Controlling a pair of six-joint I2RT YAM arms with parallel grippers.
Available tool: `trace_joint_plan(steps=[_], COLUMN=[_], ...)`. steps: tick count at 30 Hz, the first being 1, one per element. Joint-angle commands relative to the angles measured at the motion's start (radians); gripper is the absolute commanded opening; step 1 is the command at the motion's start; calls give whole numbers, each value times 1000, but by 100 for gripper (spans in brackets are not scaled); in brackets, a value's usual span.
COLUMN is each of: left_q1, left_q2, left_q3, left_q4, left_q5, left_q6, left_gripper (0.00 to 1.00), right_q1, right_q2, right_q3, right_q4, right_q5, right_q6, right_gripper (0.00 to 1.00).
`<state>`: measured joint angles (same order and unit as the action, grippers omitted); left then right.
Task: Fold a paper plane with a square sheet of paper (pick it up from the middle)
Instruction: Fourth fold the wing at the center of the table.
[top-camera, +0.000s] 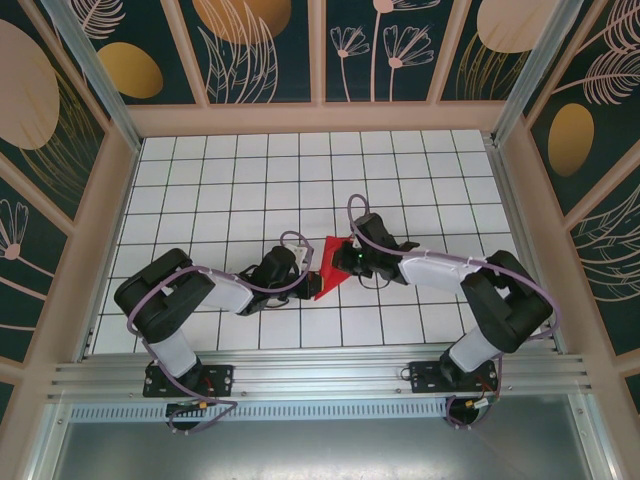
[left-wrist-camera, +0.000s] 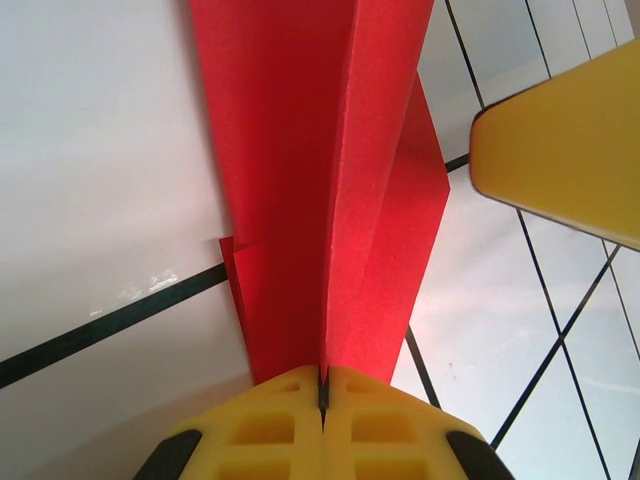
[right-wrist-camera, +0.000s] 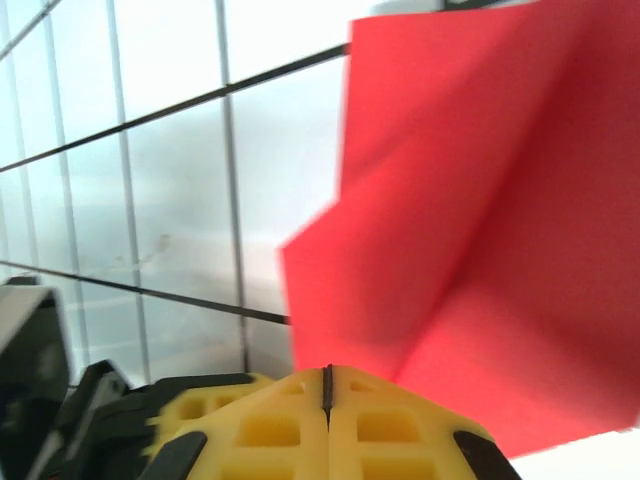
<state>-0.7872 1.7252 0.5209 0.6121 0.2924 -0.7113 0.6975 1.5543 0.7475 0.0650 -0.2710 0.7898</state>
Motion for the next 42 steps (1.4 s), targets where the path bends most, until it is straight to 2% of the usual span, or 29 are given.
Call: trace_joint_plan(steps=[1,11,19,23,29,36,40,42], left_q1=[4,4,3,3,3,4,4,3], left_q2=[47,27,-40,-52,-50,-44,-25,-17], left_q3=[-9,-18,-45,-57,-71,-70,-67,-67], left_q4=[-21,-41,-39,-27,1,21,37,43], left_q5=[-13,-32,-28,-6,29,51,74,79], left_q6=[-2,-8,-15,-16,-15,-12,-13,-13], left_gripper=[0,0,17,19,16,4,4,0], right_q1=[12,7,3,4,2,2,2,2], right_q2=[30,152,154,151,153,159,156,156], right_q3=[4,55,56,56,59,65,62,61], right_q4=[72,71,58,43,38,23,15,13], right_q5=[-66,-30,-18,-2,0,2,6,6], right_q6=[7,11,6,7,10,5,3,-1], right_gripper=[5,5,5,5,5,5,5,5])
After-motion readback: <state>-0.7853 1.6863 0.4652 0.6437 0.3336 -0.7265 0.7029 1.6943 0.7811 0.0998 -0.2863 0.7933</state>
